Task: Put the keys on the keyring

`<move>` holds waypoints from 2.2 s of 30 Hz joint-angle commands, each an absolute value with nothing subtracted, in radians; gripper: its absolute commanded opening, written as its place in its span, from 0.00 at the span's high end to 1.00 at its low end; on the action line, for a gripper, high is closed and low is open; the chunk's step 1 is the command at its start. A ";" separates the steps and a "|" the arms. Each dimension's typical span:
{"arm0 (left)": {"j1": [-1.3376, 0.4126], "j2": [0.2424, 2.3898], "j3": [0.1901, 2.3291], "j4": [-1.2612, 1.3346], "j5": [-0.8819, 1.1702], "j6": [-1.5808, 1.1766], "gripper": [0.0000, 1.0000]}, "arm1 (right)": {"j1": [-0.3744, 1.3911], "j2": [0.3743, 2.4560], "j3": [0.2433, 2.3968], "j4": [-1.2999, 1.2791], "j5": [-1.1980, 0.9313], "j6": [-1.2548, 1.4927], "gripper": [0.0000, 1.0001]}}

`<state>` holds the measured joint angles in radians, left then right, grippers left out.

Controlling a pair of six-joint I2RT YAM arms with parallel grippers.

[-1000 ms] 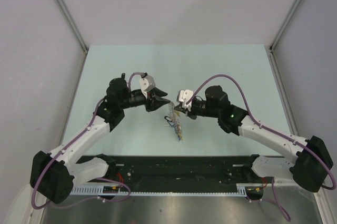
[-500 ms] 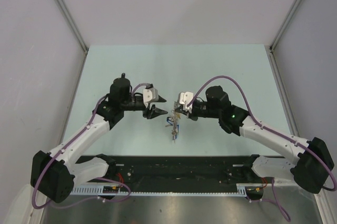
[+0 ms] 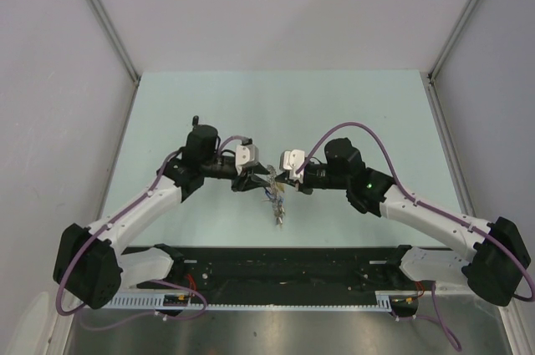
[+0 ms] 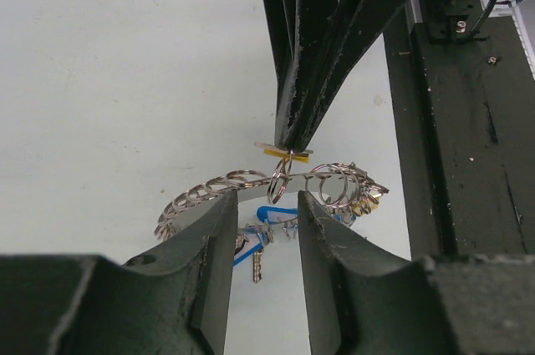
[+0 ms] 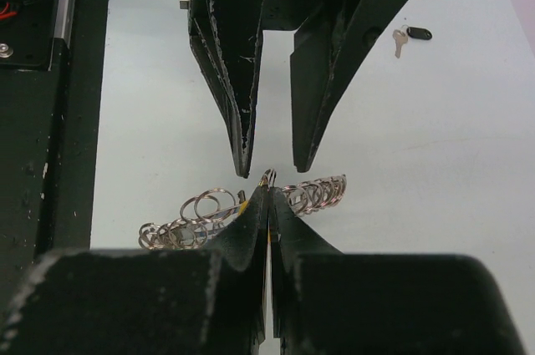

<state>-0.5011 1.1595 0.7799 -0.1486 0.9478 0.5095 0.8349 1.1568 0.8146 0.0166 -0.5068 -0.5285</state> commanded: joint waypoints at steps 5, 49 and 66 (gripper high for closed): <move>-0.522 1.164 0.822 -0.175 0.994 0.554 0.68 | 0.844 1.123 0.842 0.064 -0.528 -0.543 1.00; -0.453 1.100 0.802 0.083 0.942 0.213 0.99 | 0.813 1.104 0.845 0.044 -0.427 -0.514 0.92; -0.462 1.080 0.810 0.071 0.887 0.198 1.00 | 0.946 1.107 0.790 0.253 -0.169 -0.474 0.59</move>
<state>-0.4580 1.1297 0.7952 0.0189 0.8925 0.2195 0.9066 1.1061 0.7982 0.1600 -0.2882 -0.4637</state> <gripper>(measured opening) 0.007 0.410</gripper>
